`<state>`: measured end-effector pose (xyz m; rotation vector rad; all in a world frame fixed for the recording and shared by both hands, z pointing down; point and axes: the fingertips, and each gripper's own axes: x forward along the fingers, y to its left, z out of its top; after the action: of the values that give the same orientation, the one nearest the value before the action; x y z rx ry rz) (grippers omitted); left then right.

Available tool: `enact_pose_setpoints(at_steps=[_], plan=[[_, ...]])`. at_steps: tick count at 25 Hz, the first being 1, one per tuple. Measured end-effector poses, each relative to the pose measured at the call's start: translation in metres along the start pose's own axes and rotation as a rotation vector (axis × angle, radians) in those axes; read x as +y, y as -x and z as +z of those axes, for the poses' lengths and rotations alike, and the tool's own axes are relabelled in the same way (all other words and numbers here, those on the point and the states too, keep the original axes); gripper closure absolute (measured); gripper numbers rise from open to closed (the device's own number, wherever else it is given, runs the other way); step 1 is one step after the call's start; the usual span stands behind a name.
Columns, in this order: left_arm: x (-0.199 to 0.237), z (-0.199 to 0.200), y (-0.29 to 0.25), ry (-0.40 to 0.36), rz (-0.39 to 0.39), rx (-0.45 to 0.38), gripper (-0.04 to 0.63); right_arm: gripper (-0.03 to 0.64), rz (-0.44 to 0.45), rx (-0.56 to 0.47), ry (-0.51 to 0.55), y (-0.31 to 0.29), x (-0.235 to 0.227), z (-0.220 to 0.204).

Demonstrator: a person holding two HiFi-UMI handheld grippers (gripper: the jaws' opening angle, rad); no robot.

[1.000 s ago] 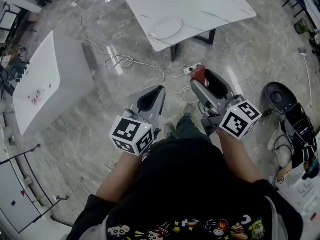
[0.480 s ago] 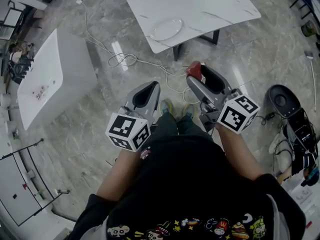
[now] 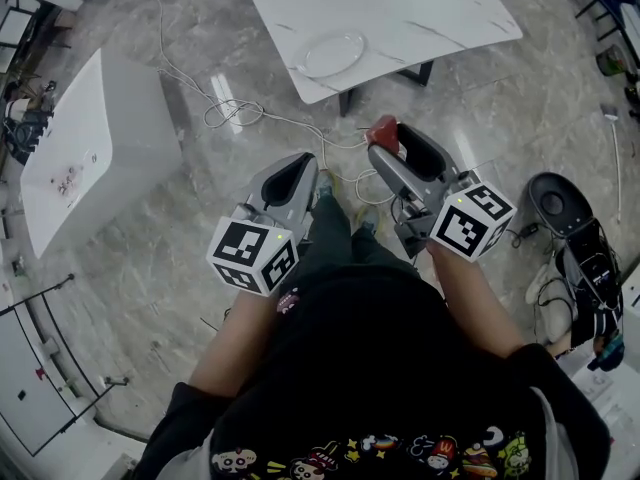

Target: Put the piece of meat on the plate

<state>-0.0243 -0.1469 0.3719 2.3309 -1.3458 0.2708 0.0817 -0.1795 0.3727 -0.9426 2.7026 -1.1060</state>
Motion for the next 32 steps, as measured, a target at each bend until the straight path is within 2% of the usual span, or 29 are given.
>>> enact_pose_setpoints(at_steps=[7,17,32], plan=[[0.03,0.004,-0.008,0.01,-0.022,0.004,0.595,0.31,-0.036,0.013,0.006,-0.028,-0.006,-0.002],[0.071,0.009,-0.052,0.015,-0.093,0.058,0.594,0.31,-0.099,0.052,0.033,-0.088,-0.039,0.003],[0.162,0.0,-0.117,0.061,-0.148,0.149,0.594,0.31,-0.253,0.184,0.12,-0.221,-0.152,-0.011]])
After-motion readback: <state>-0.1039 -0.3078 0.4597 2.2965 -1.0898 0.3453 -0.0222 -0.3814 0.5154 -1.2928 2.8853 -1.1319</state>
